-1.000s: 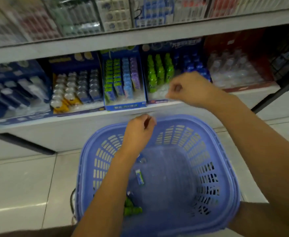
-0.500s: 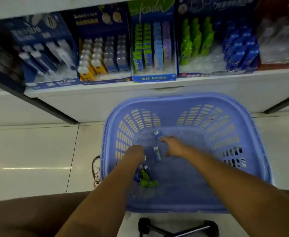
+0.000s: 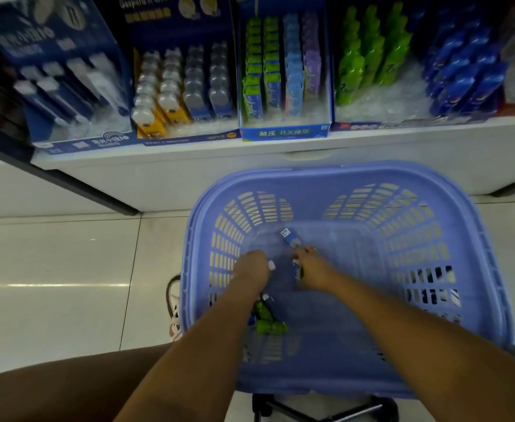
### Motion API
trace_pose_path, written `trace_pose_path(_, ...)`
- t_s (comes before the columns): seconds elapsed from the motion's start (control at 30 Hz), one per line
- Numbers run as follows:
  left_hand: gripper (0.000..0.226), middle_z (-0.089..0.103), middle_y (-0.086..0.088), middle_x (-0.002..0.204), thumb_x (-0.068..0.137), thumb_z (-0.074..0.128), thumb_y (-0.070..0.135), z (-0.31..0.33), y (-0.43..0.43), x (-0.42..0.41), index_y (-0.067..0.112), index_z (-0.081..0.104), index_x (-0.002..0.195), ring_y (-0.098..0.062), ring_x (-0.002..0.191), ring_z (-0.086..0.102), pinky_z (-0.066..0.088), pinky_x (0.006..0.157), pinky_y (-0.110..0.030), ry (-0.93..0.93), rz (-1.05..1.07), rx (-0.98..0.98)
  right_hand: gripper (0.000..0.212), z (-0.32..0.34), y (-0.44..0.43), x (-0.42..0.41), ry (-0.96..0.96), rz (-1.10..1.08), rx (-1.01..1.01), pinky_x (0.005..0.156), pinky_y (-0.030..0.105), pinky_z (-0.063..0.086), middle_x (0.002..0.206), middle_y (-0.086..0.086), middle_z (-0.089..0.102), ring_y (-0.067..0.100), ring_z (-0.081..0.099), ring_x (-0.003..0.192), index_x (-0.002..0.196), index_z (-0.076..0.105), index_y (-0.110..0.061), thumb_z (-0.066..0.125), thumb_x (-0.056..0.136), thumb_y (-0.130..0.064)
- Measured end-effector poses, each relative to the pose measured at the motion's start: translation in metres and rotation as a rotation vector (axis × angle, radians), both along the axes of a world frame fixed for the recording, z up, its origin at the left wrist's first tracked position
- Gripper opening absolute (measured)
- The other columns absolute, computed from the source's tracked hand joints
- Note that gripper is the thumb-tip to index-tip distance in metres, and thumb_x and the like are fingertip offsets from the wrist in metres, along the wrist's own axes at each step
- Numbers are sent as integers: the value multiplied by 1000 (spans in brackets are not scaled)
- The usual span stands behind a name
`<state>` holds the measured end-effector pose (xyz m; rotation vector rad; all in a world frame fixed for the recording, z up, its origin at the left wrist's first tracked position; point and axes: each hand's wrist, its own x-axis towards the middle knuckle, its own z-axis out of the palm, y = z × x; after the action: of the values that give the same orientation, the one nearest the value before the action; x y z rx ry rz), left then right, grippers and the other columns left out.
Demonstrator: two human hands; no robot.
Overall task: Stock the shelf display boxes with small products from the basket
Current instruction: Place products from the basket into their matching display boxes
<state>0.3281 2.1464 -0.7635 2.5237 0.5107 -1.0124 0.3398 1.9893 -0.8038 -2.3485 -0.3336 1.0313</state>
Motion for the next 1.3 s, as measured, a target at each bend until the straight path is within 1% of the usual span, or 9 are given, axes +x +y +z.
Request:
trace_pose_path(0.1,18,63,-15,86,92,52,15,17,-4,15,5,61,80,-26,76,58,44,72,-32,-50,171,-216,43,22,-9,12,245,-325,285,83,38,54,95,10,63,20,62,85,112,57,-2,75,73,1)
trace_pose_path(0.2,23,47,-11,66,93,50,10,38,-13,29,8,52,71,-20,52,53,45,60,-32,-14,528,-588,54,50,-20,20,425,-628,567,76,23,54,92,2,58,9,60,77,120,51,-2,68,73,16)
trace_pose_path(0.37,25,34,3,49,84,70,32,75,-15,27,14,56,73,-10,42,32,31,48,-25,-81,545,-804,70,114,-24,37,82,-308,437,77,34,49,112,4,49,12,55,72,125,45,-9,74,67,15)
trace_pose_path(0.5,30,30,9,41,82,73,26,103,-8,27,17,49,65,-8,36,26,25,41,-22,-213,610,-940,72,164,-12,44,-210,-59,274,77,35,53,116,4,46,19,57,76,127,46,-26,73,68,4)
trace_pose_path(0.8,26,29,8,49,89,63,24,165,6,44,18,50,67,-10,44,25,27,43,-20,-587,732,-1158,16,219,24,54,-152,-777,815,68,21,56,80,2,69,10,66,61,101,64,-12,65,86,-7)
trace_pose_path(0.9,24,32,11,49,91,60,32,176,7,46,14,61,76,-7,44,30,31,43,-19,-679,686,-1133,16,236,33,66,-399,-835,781,63,19,55,84,-5,64,7,65,61,87,61,-20,54,93,-7)
trace_pose_path(1.03,44,42,7,54,98,39,46,186,17,55,15,68,89,-6,42,35,29,39,-19,-560,796,-1251,11,267,26,97,-783,-638,564,67,25,53,84,-11,59,14,64,71,96,55,-21,59,90,-12)
trace_pose_path(1.17,48,47,5,52,101,31,39,190,28,60,8,67,92,-6,41,36,25,37,-18,-466,913,-1443,15,283,30,121,-882,-355,293,70,11,46,86,-3,62,6,58,68,100,66,-15,67,85,-14)
trace_pose_path(1.3,41,47,5,54,100,35,34,191,32,60,7,66,94,-6,42,37,26,36,-17,-459,923,-1516,20,287,36,135,-959,-132,106,75,23,43,96,6,69,13,57,80,104,68,-14,68,84,-17)
